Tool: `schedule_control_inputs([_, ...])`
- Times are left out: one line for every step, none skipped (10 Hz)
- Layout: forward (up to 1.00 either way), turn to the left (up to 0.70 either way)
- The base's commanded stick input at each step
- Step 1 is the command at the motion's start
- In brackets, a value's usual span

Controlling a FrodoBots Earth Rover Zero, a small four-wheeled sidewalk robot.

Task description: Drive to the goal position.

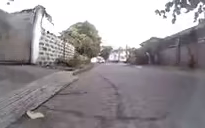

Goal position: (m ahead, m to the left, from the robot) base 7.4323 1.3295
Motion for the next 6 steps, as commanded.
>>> schedule_control_inputs([1.00, 0.00])
schedule_control_inputs([1.00, 0.00])
schedule_control_inputs([1.00, 0.00])
schedule_control_inputs([1.00, 0.00])
schedule_control_inputs([1.00, 0.00])
schedule_control_inputs([1.00, 0.00])
